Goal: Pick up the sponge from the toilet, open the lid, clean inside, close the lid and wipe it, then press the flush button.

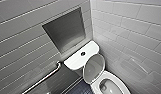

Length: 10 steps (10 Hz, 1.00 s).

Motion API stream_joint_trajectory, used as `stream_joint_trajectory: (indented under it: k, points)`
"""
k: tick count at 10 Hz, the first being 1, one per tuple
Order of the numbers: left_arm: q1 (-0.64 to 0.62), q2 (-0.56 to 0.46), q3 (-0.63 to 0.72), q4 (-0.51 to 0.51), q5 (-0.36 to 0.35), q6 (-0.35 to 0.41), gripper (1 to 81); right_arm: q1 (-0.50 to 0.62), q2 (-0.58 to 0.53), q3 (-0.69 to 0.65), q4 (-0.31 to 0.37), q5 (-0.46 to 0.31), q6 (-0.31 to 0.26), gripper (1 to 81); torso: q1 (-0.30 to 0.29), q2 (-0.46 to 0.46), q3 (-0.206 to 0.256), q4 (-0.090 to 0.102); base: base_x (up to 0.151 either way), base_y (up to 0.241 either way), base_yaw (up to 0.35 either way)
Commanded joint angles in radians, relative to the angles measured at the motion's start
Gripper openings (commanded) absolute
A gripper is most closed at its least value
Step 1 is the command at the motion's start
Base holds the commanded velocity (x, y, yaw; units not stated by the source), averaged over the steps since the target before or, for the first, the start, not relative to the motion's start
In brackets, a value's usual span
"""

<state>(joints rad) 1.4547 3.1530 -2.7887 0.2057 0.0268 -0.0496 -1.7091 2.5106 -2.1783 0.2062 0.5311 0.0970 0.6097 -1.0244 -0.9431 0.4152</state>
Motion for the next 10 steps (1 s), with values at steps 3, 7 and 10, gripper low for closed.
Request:
stream_joint_trajectory:
  k: [3,7,10]
  points:
    - [0.016,-0.008,-0.006,0.006,0.084,0.005,81.1,-0.039,-0.324,0.55,-0.087,0.118,-0.01,1.0,0.0,0.0,0.0,0.0,0.0,0.0,0.0]
    - [0.017,-0.002,-0.006,0.006,0.082,0.004,81.1,0.134,-0.508,0.773,-0.083,0.096,-0.025,1.0,0.0,0.0,0.001,0.0,0.0,0.0,0.0]
    - [0.016,-0.002,-0.006,0.004,0.082,0.004,81.1,0.395,-0.626,0.867,-0.015,-0.029,-0.025,1.0,0.0,0.0,0.001,0.0,0.0,0.0,0.0]
